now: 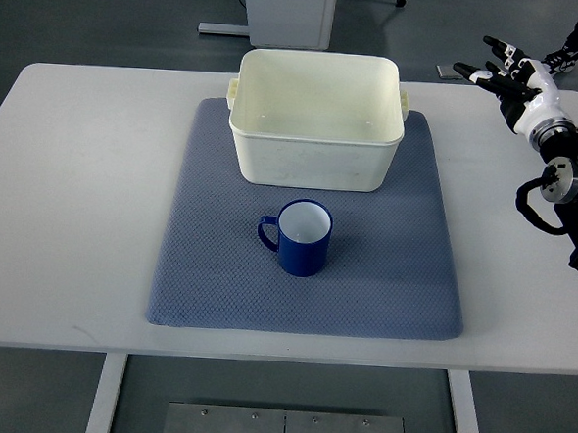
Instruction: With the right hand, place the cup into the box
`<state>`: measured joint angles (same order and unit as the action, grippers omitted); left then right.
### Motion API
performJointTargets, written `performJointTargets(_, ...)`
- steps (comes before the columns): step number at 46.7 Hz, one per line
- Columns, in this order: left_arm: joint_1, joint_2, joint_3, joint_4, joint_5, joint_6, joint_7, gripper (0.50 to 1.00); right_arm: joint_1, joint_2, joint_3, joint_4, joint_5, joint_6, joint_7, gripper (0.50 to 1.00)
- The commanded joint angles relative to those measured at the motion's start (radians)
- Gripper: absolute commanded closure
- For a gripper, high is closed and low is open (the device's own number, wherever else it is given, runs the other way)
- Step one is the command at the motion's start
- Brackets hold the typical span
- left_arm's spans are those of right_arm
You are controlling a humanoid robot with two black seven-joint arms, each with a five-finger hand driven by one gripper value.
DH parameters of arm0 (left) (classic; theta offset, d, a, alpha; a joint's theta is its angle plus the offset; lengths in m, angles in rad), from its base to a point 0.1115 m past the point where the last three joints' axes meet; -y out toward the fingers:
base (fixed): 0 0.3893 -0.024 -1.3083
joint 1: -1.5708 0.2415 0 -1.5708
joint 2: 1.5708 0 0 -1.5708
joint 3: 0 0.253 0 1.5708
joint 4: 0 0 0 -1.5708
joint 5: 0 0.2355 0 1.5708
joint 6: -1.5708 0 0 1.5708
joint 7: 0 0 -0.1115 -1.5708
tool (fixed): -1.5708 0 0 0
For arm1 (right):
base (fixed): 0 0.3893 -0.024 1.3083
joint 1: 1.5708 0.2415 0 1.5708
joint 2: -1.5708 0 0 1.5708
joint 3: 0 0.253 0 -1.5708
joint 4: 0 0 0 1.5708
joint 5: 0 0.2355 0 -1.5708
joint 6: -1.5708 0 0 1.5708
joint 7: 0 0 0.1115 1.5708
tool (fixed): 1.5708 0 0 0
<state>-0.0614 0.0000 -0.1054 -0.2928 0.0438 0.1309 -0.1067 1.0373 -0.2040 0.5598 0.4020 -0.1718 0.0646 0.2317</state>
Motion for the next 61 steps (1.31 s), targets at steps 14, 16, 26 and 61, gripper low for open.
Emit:
performJointTargets(14, 0.005, 0.0, 0.001, 0.0, 0.001, -0.004, -0.005, 0.5, 0.001, -0.005, -0.001, 0.0, 0.0, 0.001, 0.0, 0.5)
performJointTargets(16, 0.012, 0.0, 0.001, 0.0, -0.001, -0.001, -0.005, 0.5, 0.003, -0.006, -0.001, 0.0, 0.0, 0.001, 0.0, 0.5)
performJointTargets(26, 0.02, 0.0, 0.0, 0.0, -0.001, -0.001, -0.005, 0.5, 0.004, -0.006, -0.014, 0.0, 0.0, 0.003, 0.001, 0.5)
performJointTargets(61, 0.02, 0.0, 0.001, 0.0, -0.001, -0.001, -0.005, 0.5, 0.01, -0.003, -0.015, 0.0, 0.0, 0.0, 0.003, 0.5)
